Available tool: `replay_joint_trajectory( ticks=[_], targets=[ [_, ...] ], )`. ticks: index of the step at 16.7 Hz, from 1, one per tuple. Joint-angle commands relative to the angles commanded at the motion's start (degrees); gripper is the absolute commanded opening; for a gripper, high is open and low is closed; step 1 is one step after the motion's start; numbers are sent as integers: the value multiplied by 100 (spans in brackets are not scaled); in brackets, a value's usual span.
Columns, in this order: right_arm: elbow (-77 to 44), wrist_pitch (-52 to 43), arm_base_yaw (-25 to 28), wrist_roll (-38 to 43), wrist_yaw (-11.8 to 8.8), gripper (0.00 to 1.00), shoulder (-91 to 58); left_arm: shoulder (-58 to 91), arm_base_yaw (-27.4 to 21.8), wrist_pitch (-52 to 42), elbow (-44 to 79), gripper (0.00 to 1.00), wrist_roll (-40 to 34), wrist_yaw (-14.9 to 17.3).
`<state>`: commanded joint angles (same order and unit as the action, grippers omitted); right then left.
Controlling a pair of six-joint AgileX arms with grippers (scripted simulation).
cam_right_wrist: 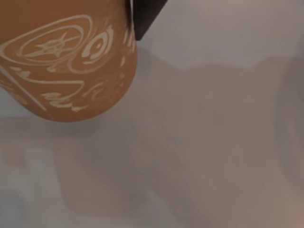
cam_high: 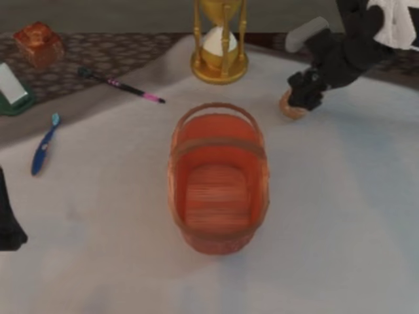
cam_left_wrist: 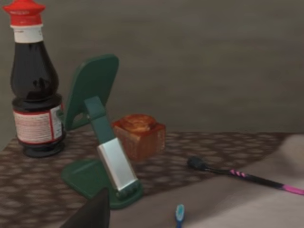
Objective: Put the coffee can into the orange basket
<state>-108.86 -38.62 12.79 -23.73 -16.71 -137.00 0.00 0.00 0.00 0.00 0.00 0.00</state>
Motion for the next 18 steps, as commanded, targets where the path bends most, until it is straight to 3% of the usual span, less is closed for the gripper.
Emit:
replay_joint_trajectory(
  ticks=[9, 12, 15, 18],
  targets=[
    [2375, 5399, 424, 1551, -2756, 0, 1067, 0, 0, 0, 0, 100, 0, 0],
    [3124, 6985, 549, 2009, -3574, 0, 1495, 0, 0, 0, 0, 100, 0, 0],
    [3700, 8115, 645, 2350, -4212, 0, 1873, 0, 0, 0, 0, 100, 0, 0],
    [4021, 8690, 701, 2535, -4578, 0, 2106, 0, 0, 0, 0, 100, 0, 0]
  ],
)
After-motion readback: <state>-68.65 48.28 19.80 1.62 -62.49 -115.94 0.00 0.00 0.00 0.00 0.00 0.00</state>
